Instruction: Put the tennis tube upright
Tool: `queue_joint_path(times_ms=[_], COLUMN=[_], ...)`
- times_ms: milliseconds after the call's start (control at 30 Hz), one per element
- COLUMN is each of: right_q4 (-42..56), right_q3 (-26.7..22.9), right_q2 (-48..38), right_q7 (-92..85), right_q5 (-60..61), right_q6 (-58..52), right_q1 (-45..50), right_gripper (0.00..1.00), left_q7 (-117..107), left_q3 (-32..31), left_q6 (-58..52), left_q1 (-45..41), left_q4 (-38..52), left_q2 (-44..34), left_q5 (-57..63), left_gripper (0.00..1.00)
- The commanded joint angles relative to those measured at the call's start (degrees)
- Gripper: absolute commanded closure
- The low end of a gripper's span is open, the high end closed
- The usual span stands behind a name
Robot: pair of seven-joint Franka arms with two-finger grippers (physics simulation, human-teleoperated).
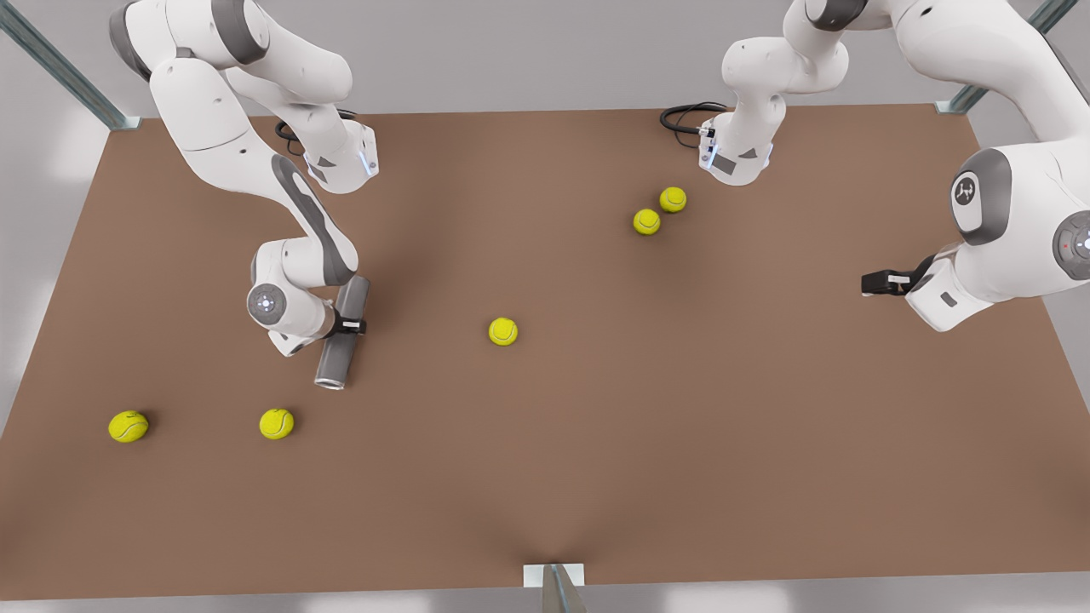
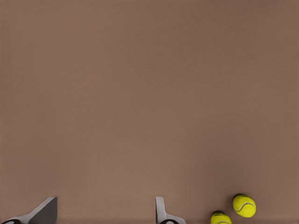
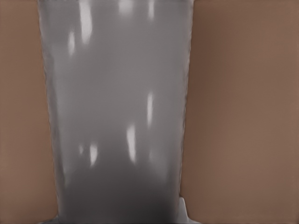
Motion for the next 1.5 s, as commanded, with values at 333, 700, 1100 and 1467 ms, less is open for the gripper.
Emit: queue_joint_path(times_ms=[333, 700, 1100, 1467], right_q4=[4.14, 14.77, 21.37, 38.94], right_q3=[2.09, 7.36, 7.36, 7.36], right_q2=[-0.74, -0.21, 0.93, 14.99], right_q7=[0.31, -5.85, -20.08, -36.43], right_q5=[-0.53, -2.72, -18.46, -27.25], right_q6=[-4.74, -7.12, -7.03, -4.22], right_q1=[0.01, 4.32, 17.41, 30.07], right_gripper=[0.31, 0.31, 0.31, 0.32], left_q7=[0.00, -0.09, -0.09, 0.00], left_q3=[0.00, 0.00, 0.00, 0.00], left_q6=[0.09, 0.09, 0.09, 0.26], left_q1=[0.00, 0.00, 0.00, 0.00], left_q4=[0.00, 0.00, 0.00, 0.00], left_q2=[0.00, 0.08, 0.08, 0.52], left_q5=[0.00, 0.00, 0.00, 0.00], left_gripper=[0.00, 0.00, 0.00, 0.00])
